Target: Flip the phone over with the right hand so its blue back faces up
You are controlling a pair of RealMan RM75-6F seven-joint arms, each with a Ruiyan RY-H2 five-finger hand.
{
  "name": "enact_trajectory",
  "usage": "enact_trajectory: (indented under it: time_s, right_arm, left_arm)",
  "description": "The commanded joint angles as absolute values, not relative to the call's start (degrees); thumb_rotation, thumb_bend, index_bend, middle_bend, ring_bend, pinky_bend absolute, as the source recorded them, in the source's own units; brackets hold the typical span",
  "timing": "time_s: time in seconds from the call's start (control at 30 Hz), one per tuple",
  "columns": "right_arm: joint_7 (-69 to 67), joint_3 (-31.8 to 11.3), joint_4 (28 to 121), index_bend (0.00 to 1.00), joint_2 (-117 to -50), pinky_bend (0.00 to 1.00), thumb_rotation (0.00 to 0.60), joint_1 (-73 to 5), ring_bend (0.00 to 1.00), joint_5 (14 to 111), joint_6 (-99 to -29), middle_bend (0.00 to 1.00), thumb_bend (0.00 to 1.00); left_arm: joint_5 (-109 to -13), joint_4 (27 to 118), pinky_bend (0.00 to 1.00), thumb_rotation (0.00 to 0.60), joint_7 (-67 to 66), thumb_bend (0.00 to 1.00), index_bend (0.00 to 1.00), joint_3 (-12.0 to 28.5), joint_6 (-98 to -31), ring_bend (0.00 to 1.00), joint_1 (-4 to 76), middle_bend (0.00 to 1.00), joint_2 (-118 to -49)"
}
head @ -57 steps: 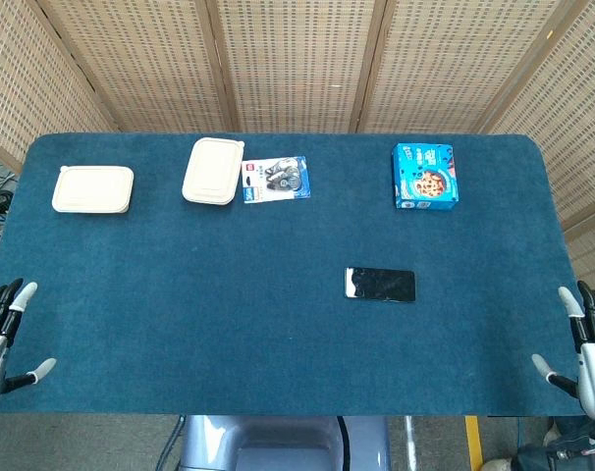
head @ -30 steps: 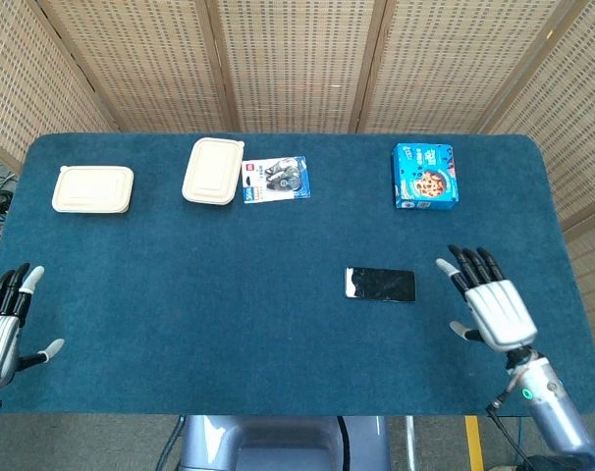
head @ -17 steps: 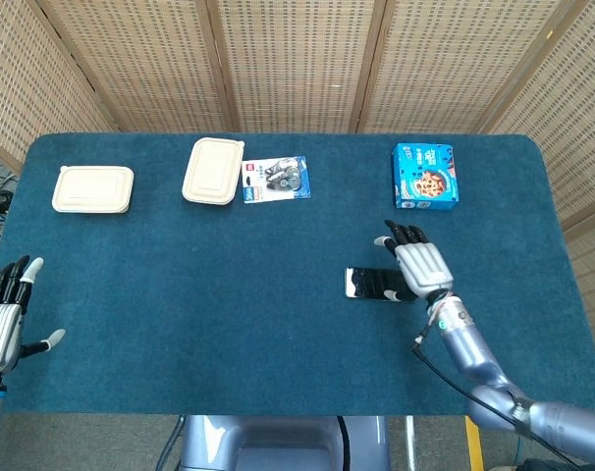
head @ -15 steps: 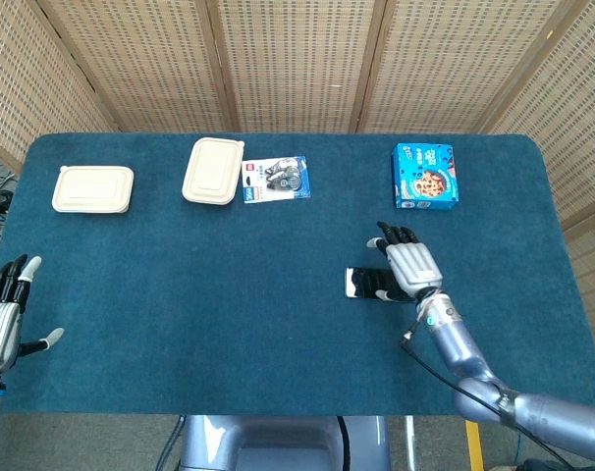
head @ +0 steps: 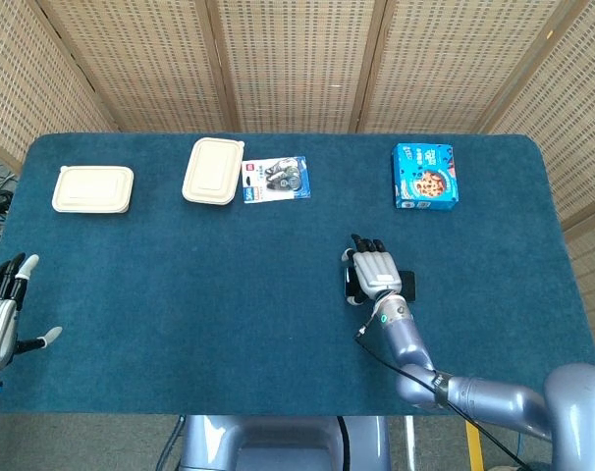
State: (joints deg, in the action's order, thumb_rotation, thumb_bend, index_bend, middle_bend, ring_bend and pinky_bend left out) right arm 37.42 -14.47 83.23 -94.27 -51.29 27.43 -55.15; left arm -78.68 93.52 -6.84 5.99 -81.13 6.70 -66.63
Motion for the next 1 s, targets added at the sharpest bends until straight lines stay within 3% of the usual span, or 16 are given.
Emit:
enact_trajectory:
  time_s: [0.03, 0.8, 1.0]
  right_arm:
    - [37.87, -13.9, 81.6, 0.27, -95.77, 0.0, 0.6, -51.83, 0.0, 26.57, -55.66, 0.0, 0.0]
    - [38.33, -12.24, 76.91, 0.28, -97.8, 0.0, 0.6, -52.17, 0.0, 25.98, -54.94, 0.0, 0.0]
    - [38.35, -11.35, 74.91, 0.37, -98.42, 0.0, 0.6, -51.77, 0.0, 26.0, -53.92, 0.0, 0.02]
  left_arm:
    - [-78.72, 93.5, 0.0, 0.6, -6.63, 0.0, 0.0, 5.92, -81.08, 0.0, 6.78, 0.0, -66.56]
    - [-78.71, 93.62, 0.0, 0.6, -5.91, 0.0, 0.0, 5.68, -81.37, 0.0, 7.1, 0.0, -66.18]
    - [-78.79, 93.67, 0.0, 0.6, -5.92, 0.0, 0.0, 5.56, -81.38, 0.0, 7.18, 0.0, -66.16]
